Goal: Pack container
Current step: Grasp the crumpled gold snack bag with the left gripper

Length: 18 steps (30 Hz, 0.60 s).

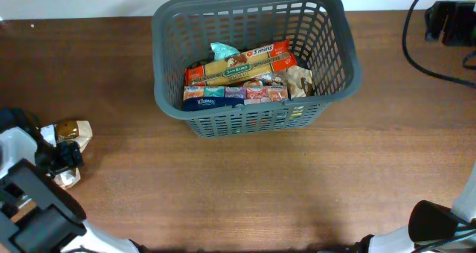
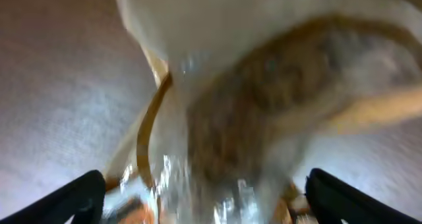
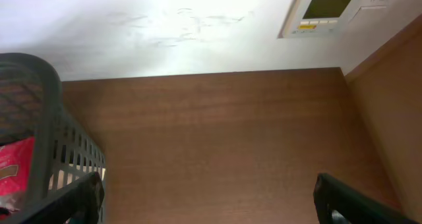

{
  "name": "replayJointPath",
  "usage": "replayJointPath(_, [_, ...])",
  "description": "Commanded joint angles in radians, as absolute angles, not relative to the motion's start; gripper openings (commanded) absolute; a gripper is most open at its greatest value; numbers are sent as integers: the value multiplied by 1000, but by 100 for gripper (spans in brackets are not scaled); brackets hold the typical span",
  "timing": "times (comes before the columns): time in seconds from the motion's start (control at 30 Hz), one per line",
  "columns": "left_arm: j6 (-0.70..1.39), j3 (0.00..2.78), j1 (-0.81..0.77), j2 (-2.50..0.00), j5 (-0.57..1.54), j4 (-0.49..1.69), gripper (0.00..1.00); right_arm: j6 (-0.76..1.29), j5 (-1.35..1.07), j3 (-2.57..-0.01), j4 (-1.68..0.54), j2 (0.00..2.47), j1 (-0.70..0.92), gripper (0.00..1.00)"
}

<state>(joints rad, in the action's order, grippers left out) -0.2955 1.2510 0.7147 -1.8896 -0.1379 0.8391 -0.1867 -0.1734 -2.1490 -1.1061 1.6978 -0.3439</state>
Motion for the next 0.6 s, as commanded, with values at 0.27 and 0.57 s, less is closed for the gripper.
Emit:
replayJointPath(0.27, [-355,1252,715,-1975,-96,783,2,-182,-165,-2147,-1104,1697,-347,99])
replayJointPath(0.57, [-351,1475,700,-1974,256,1015,2,-182,-165,-2147,-1104,1697,-347,99])
